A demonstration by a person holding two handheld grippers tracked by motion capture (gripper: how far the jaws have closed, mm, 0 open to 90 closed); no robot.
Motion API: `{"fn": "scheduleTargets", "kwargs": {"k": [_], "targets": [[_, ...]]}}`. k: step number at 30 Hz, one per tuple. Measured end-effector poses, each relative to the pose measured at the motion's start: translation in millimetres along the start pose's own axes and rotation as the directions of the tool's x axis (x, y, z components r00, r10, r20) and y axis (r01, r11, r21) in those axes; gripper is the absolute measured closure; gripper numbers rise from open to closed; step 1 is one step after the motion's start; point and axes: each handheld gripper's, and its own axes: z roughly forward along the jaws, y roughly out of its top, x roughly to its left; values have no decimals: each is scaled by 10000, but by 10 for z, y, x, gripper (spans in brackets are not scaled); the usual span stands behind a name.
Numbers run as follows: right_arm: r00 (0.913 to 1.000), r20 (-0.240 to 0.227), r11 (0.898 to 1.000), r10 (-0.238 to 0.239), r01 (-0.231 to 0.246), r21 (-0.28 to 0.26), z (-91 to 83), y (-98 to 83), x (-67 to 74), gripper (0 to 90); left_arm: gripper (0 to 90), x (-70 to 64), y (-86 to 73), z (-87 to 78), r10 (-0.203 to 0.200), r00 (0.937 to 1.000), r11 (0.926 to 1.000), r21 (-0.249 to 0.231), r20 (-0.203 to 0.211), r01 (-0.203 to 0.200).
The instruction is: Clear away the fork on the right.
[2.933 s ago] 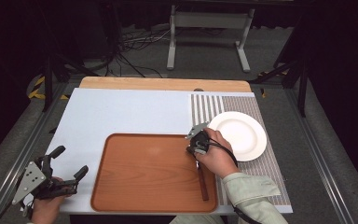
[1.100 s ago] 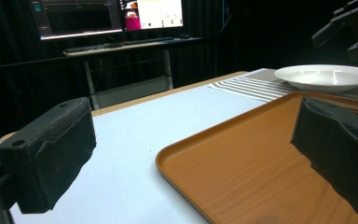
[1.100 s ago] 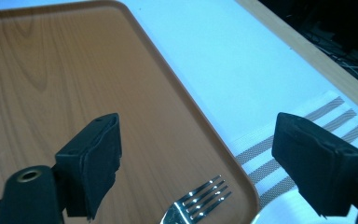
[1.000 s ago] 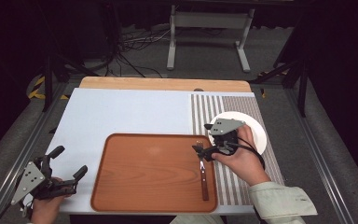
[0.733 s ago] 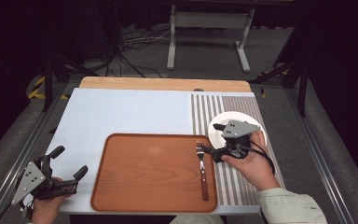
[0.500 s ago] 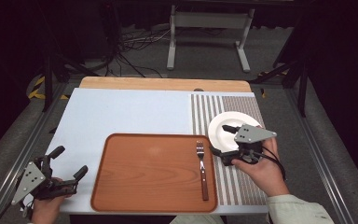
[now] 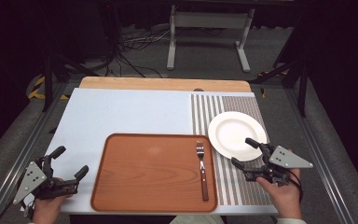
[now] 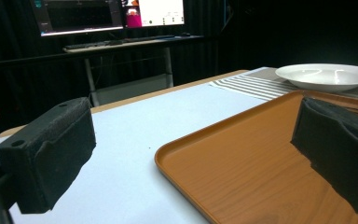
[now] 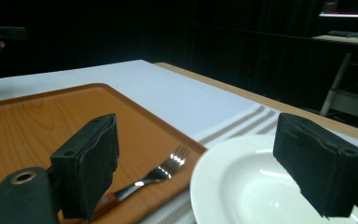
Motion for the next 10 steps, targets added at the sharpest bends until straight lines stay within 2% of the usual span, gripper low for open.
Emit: {"fn": "scheduleTargets", "kwargs": {"k": [2,3,7,10], "targets": [[9999,23,9997,138,-138,212,-44,-94,-21,145,3,0,-1,0,4,10000,10000,0,-18,-4],[9997,159,9993,195,-200,323,-81,-206,-30,145,3,-2,-1,-2,17,10000,10000,9,-25,-17],[9988,301,9968,381,-401,697,-99,-336,-49,146,3,1,4,-4,-9,10000,10000,-35,27,9],[9981,359,9961,505,-529,706,-89,-359,-53,146,4,9,2,-9,-54,10000,10000,-73,42,54]]}}
